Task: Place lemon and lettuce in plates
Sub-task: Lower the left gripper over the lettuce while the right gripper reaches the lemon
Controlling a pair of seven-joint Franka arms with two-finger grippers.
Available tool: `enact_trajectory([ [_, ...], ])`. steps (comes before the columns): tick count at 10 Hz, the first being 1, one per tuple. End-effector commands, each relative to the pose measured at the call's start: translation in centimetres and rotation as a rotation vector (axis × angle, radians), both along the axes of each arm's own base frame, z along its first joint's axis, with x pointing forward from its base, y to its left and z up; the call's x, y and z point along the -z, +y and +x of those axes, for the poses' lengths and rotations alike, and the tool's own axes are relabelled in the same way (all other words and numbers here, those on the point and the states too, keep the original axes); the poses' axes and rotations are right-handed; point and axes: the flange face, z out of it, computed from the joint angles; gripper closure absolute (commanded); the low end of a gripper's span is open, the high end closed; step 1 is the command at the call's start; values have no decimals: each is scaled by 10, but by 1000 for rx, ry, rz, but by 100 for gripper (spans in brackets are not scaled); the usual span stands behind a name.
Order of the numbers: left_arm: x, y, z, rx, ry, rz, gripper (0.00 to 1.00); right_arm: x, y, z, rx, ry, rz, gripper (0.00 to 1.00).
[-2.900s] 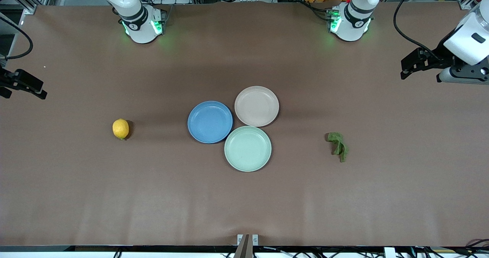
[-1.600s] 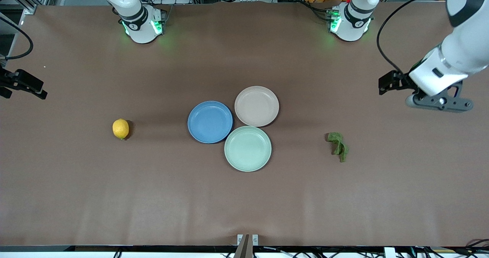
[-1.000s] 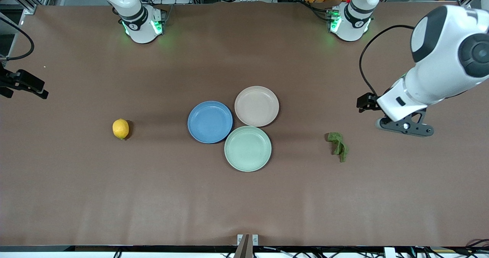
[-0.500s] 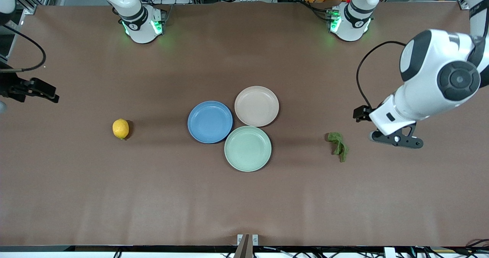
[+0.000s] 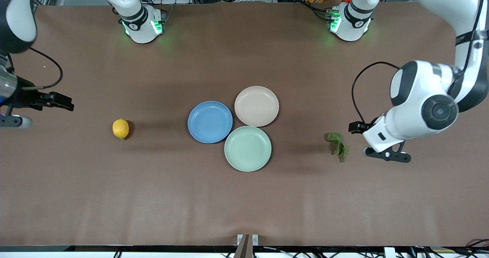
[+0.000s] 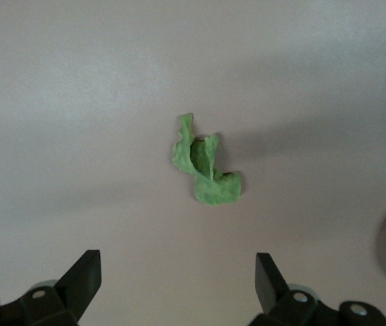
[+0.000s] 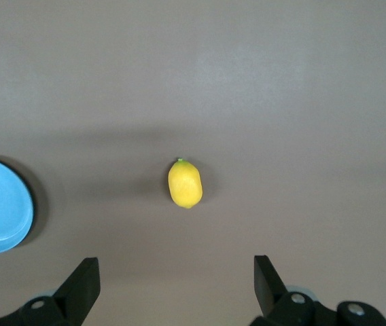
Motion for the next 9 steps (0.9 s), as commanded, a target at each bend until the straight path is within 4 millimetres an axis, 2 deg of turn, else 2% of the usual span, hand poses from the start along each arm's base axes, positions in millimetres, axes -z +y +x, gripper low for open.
enact_trajectory([
  [1,21,-6,-2,-31,-24,-3,0,40,0,1,9,0,1,0],
  [5,74,-6,9,-75,-40,-18,0,97,-3,-5,13,-1,3,0],
  [9,120,13,16,-159,-21,-17,0,168,-2,-20,10,-24,0,0],
])
